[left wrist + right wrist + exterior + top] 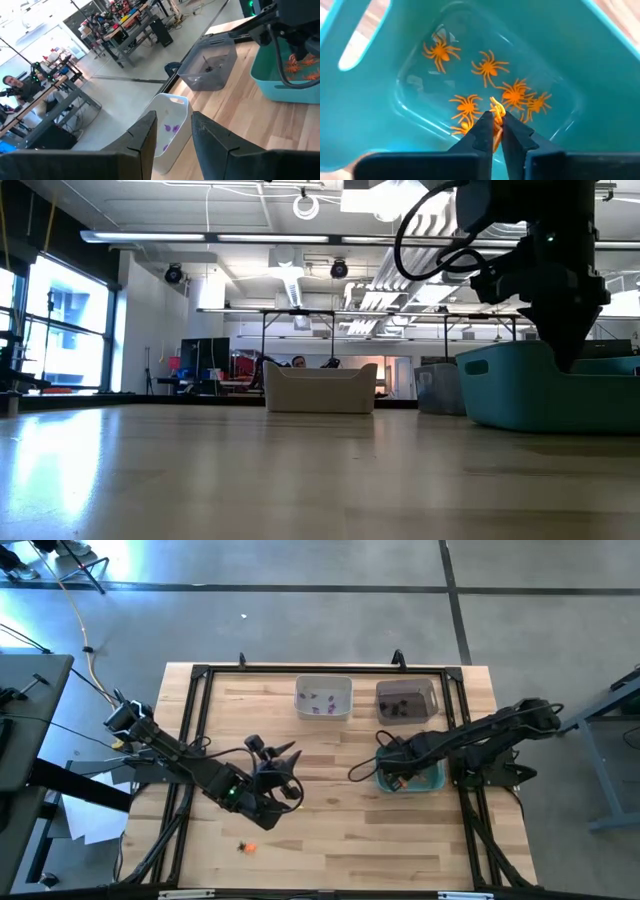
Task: Sort Halloween decoration
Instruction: Put the orange spider toy into the green bin, then put the black spider toy into the black bin
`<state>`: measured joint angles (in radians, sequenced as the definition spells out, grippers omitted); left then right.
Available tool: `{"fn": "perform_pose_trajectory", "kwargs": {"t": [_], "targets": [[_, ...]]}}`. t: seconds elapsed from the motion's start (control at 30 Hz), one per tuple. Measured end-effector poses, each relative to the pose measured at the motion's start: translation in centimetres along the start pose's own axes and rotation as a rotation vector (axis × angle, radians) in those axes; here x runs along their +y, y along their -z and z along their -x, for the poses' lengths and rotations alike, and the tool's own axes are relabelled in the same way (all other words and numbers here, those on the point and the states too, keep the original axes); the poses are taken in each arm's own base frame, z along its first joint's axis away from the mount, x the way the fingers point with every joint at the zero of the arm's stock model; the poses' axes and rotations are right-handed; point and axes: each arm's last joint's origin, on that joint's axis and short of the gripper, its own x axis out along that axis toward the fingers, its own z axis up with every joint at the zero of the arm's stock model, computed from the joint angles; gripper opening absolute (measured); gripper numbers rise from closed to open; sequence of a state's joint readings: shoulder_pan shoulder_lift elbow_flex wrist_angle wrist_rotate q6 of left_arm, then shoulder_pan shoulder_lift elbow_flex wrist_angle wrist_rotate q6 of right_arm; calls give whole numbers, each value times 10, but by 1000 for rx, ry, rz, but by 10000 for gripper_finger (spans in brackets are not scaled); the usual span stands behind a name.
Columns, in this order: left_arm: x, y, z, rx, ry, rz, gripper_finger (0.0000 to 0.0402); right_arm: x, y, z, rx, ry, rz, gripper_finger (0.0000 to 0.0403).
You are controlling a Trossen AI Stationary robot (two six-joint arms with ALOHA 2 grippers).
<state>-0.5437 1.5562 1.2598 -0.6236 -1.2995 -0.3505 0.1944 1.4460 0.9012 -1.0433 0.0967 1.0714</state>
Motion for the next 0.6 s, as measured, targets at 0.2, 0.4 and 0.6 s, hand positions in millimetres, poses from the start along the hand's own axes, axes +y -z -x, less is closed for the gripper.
{"fn": "perform_pose_trajectory", "kwargs": {"t": [0.2,0.4,0.6], "targets": [[1,3,0,7,-9,19,111,1,0,0,8,-9,7,95],[3,2,1,6,-9,30,111,2,-1,6,21,-17,10,152],[4,0,4,3,17,33,111,13,-11,47,-26,-72,75,151]]}}
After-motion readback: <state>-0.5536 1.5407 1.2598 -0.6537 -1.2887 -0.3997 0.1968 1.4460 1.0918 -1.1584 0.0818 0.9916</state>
